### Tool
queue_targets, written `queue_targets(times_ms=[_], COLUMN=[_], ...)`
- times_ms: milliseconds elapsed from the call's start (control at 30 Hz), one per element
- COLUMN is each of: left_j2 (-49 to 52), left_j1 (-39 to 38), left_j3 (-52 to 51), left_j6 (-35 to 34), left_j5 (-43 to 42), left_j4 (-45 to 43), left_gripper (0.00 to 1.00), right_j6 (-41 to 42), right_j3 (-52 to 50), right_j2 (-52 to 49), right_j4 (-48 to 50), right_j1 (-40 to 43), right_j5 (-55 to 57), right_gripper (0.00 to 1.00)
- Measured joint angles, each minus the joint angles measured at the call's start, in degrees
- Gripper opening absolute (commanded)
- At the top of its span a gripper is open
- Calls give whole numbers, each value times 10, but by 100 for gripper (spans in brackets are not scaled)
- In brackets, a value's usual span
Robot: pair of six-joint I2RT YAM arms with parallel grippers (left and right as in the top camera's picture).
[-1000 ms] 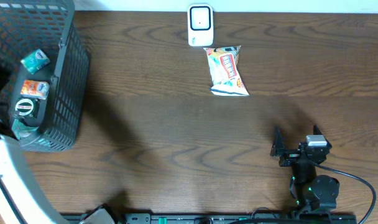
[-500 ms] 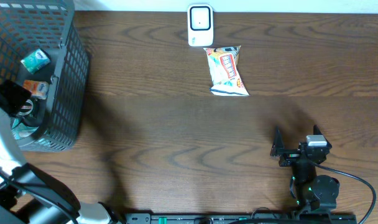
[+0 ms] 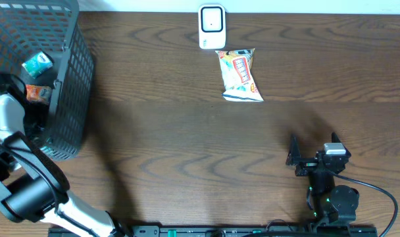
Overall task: Scan the item barcode
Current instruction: 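Reach the left gripper into the basket and grasp the green tissue pack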
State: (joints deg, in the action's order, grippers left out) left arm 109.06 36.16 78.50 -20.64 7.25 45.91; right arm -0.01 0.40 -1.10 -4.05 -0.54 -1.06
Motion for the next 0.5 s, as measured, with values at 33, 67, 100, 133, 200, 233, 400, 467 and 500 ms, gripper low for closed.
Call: queue_targets(times_ms=[33, 67, 100, 133, 200, 233, 400, 467, 500], left_j2=[4, 6, 7, 7, 10, 12, 21, 20, 19], left_j1=[4, 6, 8, 9, 9, 9, 9, 10, 10], left_j3=[0, 0, 0, 0, 0, 0, -4, -3, -2], left_j6=[-4, -7, -9, -10, -17, -16, -20, -19, -21], left_j5=[2, 3, 3, 4, 6, 7, 13, 19, 20], left_j4=[1, 1, -1, -3, -2, -3, -7, -5, -3], left_gripper=[98, 96, 66, 57, 52, 52, 15, 8, 8], right_j6=[0, 0, 0, 0, 0, 0, 0, 0, 0], right_j3=[0, 0, 0, 0, 0, 0, 0, 0, 0], right_j2=[0, 0, 0, 0, 0, 0, 0, 0, 0], right_j4=[0, 0, 0, 0, 0, 0, 0, 0, 0], right_j1=[0, 0, 0, 0, 0, 0, 0, 0, 0], right_j5=[0, 0, 0, 0, 0, 0, 0, 0, 0], right_gripper=[99, 99, 99, 99, 99, 99, 99, 99, 99])
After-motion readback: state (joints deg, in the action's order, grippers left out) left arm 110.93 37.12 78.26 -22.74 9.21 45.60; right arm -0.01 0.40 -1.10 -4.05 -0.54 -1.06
